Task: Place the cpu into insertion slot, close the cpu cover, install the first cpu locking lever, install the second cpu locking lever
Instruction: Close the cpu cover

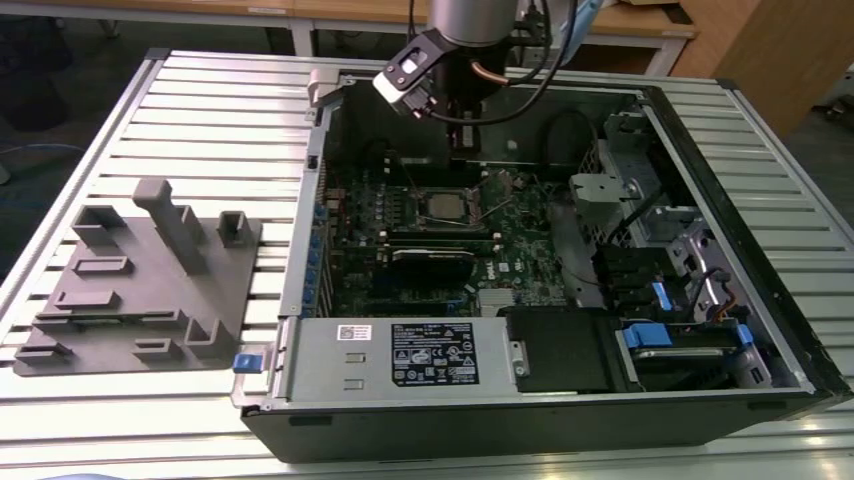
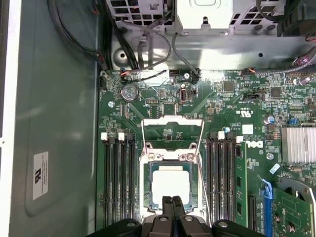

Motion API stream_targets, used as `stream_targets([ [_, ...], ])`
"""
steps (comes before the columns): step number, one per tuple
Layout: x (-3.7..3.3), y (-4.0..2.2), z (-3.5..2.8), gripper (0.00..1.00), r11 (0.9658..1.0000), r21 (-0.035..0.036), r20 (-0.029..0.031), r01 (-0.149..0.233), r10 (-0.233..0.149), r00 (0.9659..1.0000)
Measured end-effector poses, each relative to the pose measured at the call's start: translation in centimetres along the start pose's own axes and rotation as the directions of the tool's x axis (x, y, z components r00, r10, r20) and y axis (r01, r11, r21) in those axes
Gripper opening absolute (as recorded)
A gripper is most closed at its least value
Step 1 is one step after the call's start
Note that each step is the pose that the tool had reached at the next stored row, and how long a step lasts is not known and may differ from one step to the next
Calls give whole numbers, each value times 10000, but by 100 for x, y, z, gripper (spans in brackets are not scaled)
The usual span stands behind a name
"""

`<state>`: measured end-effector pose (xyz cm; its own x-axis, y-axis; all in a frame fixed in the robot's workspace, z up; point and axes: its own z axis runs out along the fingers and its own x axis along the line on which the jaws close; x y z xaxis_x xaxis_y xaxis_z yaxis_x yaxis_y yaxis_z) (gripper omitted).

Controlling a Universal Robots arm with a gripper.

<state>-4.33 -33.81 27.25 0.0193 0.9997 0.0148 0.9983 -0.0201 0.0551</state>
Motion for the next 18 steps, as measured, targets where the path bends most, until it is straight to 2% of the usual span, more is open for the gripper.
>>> stream_targets([
  [11, 1, 27, 2, 11, 10000, -1, -1, 2, -2, 10000],
  [18, 2, 92, 5, 11, 10000, -1, 0, 0, 0, 10000],
])
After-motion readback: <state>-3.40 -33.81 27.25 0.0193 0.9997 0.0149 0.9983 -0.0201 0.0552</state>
